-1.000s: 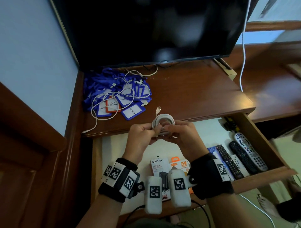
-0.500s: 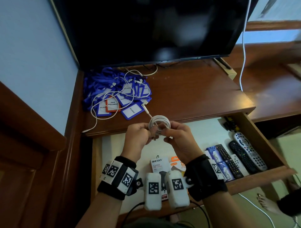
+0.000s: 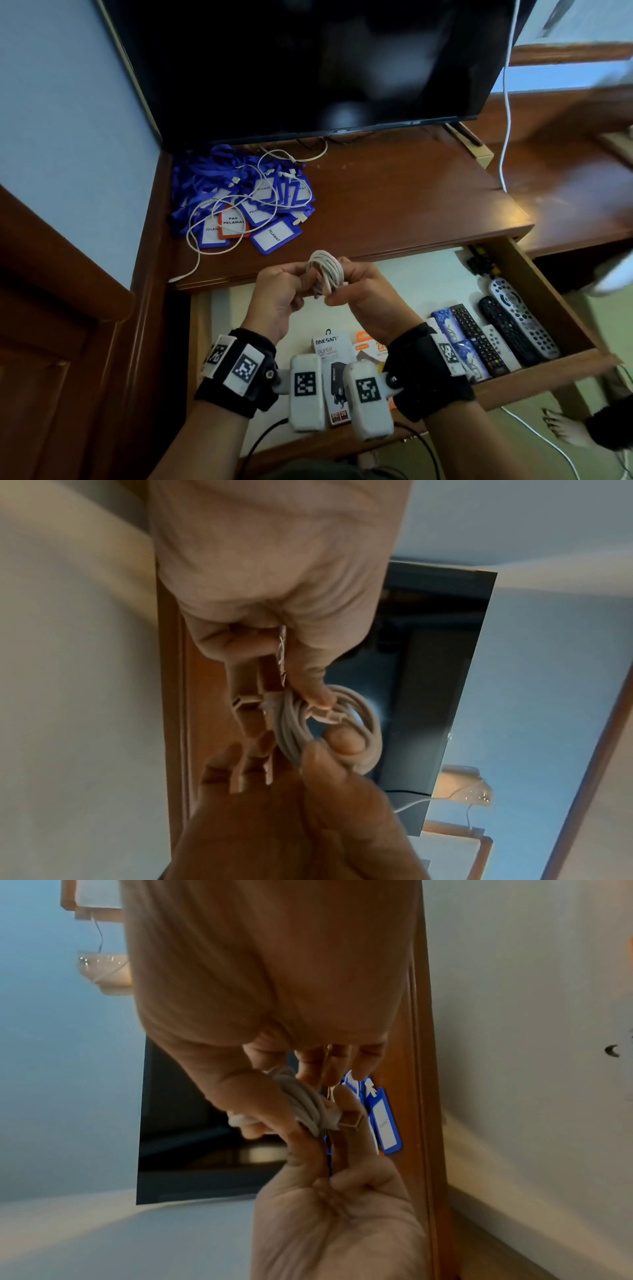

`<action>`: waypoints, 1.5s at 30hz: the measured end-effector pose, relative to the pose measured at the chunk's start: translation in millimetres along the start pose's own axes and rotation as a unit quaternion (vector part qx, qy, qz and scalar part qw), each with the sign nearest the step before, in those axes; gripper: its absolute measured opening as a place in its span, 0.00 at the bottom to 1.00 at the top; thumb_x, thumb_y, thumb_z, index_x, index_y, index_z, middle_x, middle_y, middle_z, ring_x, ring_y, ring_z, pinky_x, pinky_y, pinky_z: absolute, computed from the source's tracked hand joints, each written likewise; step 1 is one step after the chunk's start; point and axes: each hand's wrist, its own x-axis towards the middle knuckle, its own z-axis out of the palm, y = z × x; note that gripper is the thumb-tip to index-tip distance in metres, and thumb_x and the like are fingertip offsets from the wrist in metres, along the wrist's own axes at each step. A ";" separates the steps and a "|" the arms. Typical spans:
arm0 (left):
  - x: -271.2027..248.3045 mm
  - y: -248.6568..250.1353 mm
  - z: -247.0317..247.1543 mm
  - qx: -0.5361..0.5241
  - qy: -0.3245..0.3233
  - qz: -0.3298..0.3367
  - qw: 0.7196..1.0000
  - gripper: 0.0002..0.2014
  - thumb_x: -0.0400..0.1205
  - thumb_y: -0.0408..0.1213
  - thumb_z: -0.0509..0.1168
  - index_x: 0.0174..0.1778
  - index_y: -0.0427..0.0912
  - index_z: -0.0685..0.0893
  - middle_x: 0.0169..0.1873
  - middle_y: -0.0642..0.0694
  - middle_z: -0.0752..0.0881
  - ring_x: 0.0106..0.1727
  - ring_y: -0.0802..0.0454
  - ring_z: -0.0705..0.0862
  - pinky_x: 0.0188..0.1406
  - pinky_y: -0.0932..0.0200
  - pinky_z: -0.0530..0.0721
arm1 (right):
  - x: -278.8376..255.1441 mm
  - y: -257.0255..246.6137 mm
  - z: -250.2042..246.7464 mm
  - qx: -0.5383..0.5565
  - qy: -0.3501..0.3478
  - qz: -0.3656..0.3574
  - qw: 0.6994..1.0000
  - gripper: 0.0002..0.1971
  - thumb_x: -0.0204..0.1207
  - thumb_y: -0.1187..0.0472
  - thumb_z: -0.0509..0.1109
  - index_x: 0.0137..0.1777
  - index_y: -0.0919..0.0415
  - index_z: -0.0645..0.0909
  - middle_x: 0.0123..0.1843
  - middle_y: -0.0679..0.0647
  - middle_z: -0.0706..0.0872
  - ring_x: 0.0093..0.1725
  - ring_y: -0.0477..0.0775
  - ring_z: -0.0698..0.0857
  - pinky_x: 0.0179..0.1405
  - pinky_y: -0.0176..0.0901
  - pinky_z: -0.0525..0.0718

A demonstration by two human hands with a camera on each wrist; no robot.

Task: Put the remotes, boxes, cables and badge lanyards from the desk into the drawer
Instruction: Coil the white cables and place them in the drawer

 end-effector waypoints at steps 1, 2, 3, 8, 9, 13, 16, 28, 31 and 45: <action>0.4 -1.3 0.3 0.007 0.006 0.006 1.000 0.06 0.78 0.26 0.68 0.44 0.38 0.89 0.26 0.46 0.87 0.31 0.51 0.77 0.23 0.65 0.63 | -0.7 0.3 -0.7 0.005 -0.007 0.002 1.000 0.23 0.51 0.72 0.71 0.48 0.82 0.81 0.47 0.61 0.78 0.50 0.57 0.77 0.53 0.50 0.76; 0.2 -1.1 0.2 0.020 0.009 0.013 1.000 0.06 0.78 0.27 0.68 0.46 0.38 0.89 0.29 0.45 0.88 0.34 0.50 0.77 0.24 0.64 0.64 | -1.3 1.1 -2.2 0.016 -0.016 0.006 1.000 0.22 0.53 0.70 0.72 0.49 0.81 0.82 0.49 0.63 0.79 0.51 0.58 0.78 0.55 0.52 0.76; 0.2 -0.4 -0.4 0.039 0.009 0.019 0.999 0.06 0.78 0.29 0.69 0.48 0.39 0.89 0.32 0.44 0.88 0.36 0.49 0.77 0.25 0.63 0.66 | -2.7 1.1 -3.8 0.028 -0.028 0.012 0.999 0.23 0.55 0.68 0.72 0.51 0.79 0.82 0.49 0.64 0.81 0.51 0.59 0.79 0.55 0.51 0.76; -2.6 4.1 0.9 0.121 -0.061 0.064 0.989 0.09 0.81 0.32 0.67 0.54 0.47 0.88 0.46 0.45 0.90 0.39 0.55 0.80 0.35 0.60 0.71 | -7.2 -0.7 -13.6 0.064 -0.024 0.057 0.996 0.14 0.69 0.57 0.67 0.46 0.68 0.85 0.40 0.56 0.85 0.41 0.49 0.82 0.41 0.45 0.70; -1.9 2.4 1.5 0.130 -0.074 0.068 0.986 0.10 0.81 0.31 0.66 0.56 0.46 0.87 0.47 0.45 0.90 0.40 0.55 0.81 0.37 0.60 0.71 | -7.4 -0.4 -14.8 0.078 -0.016 0.060 0.995 0.11 0.70 0.57 0.67 0.43 0.64 0.87 0.38 0.54 0.86 0.39 0.48 0.81 0.40 0.44 0.71; 3.8 -4.8 3.5 0.125 -0.100 0.086 0.983 0.11 0.82 0.28 0.64 0.59 0.39 0.86 0.51 0.42 0.90 0.49 0.54 0.85 0.49 0.62 0.78 | -6.2 3.8 -14.9 0.088 0.013 0.070 0.994 0.10 0.71 0.56 0.66 0.39 0.58 0.88 0.37 0.52 0.85 0.40 0.49 0.80 0.36 0.42 0.72; 6.8 -8.0 3.0 0.089 -0.117 0.077 0.986 0.10 0.82 0.27 0.63 0.55 0.39 0.86 0.48 0.43 0.90 0.47 0.57 0.86 0.51 0.63 0.80 | -5.7 7.4 -15.6 0.090 0.043 0.079 0.992 0.09 0.70 0.55 0.66 0.35 0.56 0.87 0.34 0.51 0.83 0.38 0.50 0.77 0.34 0.43 0.72; 12.9 -17.2 6.6 -0.117 -0.130 0.034 0.984 0.13 0.81 0.22 0.58 0.60 0.31 0.79 0.47 0.38 0.86 0.46 0.48 0.84 0.48 0.57 0.79 | -5.1 5.0 -23.4 0.051 0.074 0.071 0.993 0.13 0.82 0.61 0.62 0.42 0.64 0.86 0.36 0.57 0.83 0.34 0.51 0.77 0.32 0.43 0.70; 9.5 -20.6 11.7 -0.124 -0.125 0.026 0.984 0.14 0.81 0.22 0.59 0.61 0.32 0.78 0.43 0.41 0.86 0.37 0.53 0.83 0.33 0.62 0.78 | -4.8 5.5 -30.3 0.047 0.079 0.073 0.993 0.13 0.83 0.61 0.62 0.46 0.68 0.85 0.37 0.61 0.82 0.33 0.52 0.78 0.30 0.43 0.70; -0.5 -19.1 48.5 0.150 -0.009 0.111 0.982 0.08 0.81 0.41 0.68 0.54 0.51 0.88 0.49 0.50 0.89 0.52 0.56 0.86 0.52 0.62 0.85 | -4.5 6.0 -55.6 0.000 0.096 0.062 0.993 0.09 0.76 0.68 0.69 0.38 0.73 0.85 0.31 0.63 0.84 0.32 0.56 0.77 0.32 0.43 0.74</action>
